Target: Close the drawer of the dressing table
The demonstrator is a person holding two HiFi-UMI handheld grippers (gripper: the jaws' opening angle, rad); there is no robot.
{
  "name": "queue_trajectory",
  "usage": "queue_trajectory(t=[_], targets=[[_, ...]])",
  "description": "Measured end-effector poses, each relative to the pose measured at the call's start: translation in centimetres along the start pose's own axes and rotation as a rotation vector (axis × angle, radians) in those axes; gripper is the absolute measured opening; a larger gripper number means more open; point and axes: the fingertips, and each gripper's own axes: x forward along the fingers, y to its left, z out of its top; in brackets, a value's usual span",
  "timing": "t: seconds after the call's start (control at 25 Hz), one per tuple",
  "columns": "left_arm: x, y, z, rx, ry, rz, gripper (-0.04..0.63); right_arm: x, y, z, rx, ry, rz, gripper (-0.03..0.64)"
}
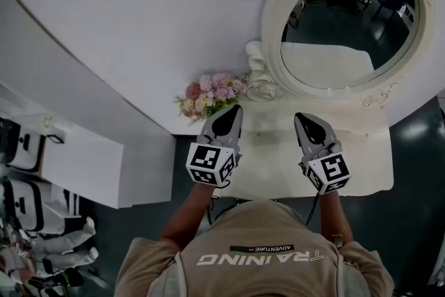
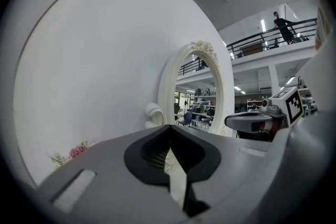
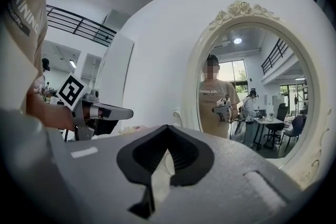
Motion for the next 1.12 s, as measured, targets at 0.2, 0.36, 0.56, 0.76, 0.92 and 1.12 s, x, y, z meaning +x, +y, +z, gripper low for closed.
queue_trajectory(t=[0.2,0.36,0.56,0.76,0.92,1.12], targets=[[-0.1,-0.1,0.2,0.005,-0.005,-0.001,0.017,0.1,0.1,0.3,0.015,-0.013,-0.009,0.002],[-0.1,-0.1,0.0,0.002,0.001,-0.001,0.017,0.1,0.4,-0.4,0.023,0.004,-0.006,0.002],[-0.2,0.2,-0.9,-0.002,0.019,0.006,0.017,0.1,0.2,-1.2,0.041,0.016,-0.021,0.002],[-0.2,0.5,-1.6,-0.010,0.032,0.009,0.017,0.0,-0.1,-1.4,0.039,0.013,-0.040,0.002],[-0.3,0.4,-1.9,-0.024,0.037,0.011,0.017,0.0,0.0,-1.3,0.043,0.014,-0.037,0.002],[-0.4,0.4,-2.4,-0.030,0.047,0.010,0.017,0.4,0.1,-2.4,0.082,0.029,-0.025,0.002]])
